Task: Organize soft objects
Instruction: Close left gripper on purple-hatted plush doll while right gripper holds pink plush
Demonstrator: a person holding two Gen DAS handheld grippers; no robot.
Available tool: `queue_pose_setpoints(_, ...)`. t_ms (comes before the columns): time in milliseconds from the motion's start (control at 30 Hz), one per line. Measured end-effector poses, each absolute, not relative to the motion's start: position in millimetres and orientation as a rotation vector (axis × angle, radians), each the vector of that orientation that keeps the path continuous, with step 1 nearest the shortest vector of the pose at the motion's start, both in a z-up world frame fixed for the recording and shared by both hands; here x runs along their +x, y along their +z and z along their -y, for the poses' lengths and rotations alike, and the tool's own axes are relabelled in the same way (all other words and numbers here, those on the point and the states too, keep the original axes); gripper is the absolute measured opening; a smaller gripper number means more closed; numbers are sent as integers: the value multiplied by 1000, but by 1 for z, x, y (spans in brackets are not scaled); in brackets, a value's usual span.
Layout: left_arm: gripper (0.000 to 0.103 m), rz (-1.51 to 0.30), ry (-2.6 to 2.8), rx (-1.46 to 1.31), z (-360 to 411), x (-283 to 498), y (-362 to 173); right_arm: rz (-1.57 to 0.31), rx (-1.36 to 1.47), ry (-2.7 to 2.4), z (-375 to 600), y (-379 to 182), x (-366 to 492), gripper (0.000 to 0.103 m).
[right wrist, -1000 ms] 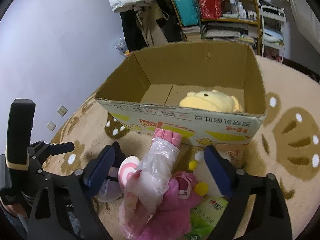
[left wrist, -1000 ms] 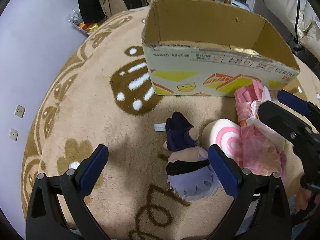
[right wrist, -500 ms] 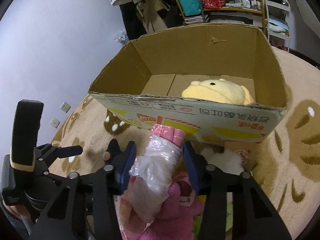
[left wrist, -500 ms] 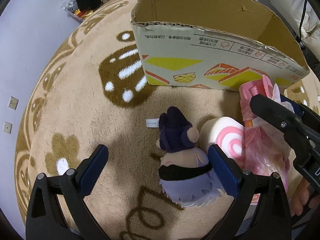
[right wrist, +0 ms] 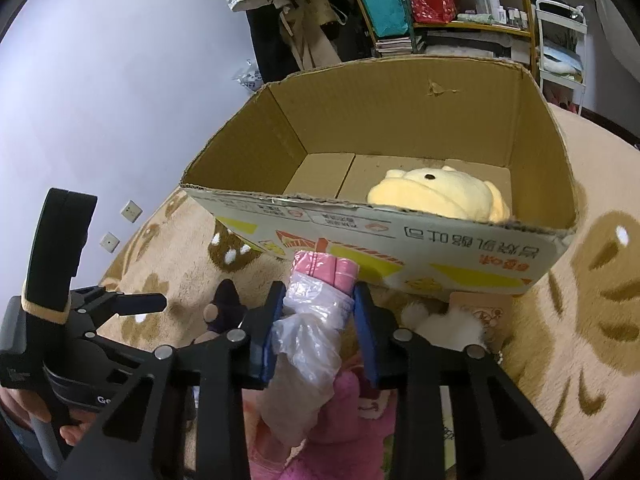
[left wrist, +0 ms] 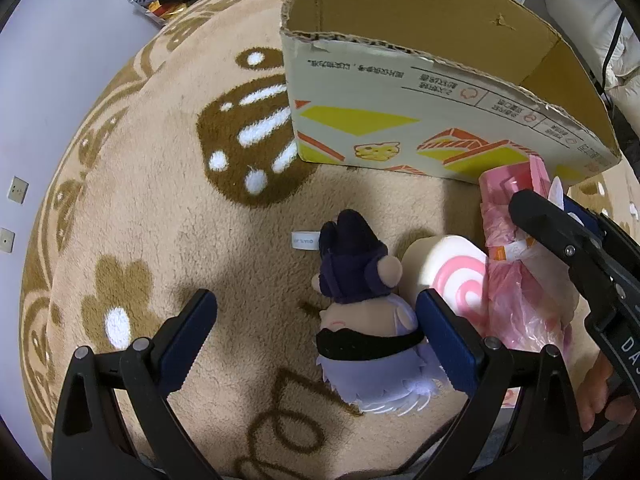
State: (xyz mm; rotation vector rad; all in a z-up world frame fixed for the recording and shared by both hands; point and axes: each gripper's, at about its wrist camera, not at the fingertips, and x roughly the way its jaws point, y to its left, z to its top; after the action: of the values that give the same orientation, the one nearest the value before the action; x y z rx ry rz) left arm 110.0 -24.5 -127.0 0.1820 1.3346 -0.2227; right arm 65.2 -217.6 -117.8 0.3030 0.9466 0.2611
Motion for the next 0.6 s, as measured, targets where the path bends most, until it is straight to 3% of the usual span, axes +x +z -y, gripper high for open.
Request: queue_pose_setpoints(600, 99, -1286, -153, 197, 23, 120, -126, -946, 307, 273, 218, -117, 65, 32)
